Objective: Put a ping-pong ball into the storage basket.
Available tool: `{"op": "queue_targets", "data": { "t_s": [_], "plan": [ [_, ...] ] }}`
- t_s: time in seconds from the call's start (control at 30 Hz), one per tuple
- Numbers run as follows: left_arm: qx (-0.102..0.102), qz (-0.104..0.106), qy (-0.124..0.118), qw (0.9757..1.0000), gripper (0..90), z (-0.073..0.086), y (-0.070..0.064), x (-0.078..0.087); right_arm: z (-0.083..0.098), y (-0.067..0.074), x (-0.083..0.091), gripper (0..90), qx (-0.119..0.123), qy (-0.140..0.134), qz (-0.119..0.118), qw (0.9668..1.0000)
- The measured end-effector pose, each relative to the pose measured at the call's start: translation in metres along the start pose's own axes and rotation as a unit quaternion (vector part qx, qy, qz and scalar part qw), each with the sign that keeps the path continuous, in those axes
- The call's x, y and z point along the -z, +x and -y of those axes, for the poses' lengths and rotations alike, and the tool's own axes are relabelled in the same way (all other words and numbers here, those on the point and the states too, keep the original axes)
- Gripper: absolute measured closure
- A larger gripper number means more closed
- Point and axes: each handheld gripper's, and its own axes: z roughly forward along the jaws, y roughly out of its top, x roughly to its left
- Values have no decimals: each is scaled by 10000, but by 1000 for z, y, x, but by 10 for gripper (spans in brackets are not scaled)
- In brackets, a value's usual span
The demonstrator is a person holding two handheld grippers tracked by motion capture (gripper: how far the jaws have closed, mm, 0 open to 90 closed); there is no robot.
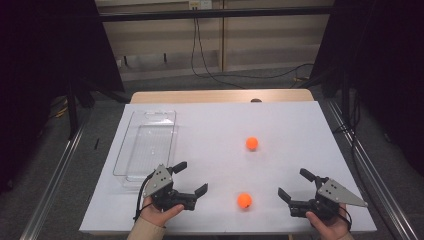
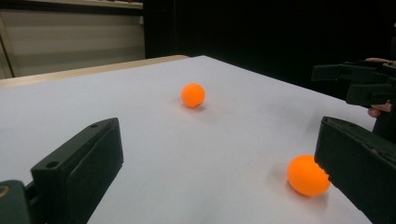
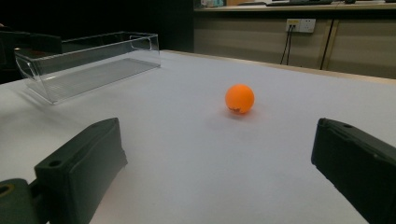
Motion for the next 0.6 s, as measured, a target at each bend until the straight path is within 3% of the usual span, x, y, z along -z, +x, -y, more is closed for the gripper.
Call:
{"op": "queue_targets", "data": {
  "t_s": [0.6],
  "plan": [
    [-60,140,147,9998,10,0,-5,-14,0,0,0,16,2,1,-1,10000]
  ]
}}
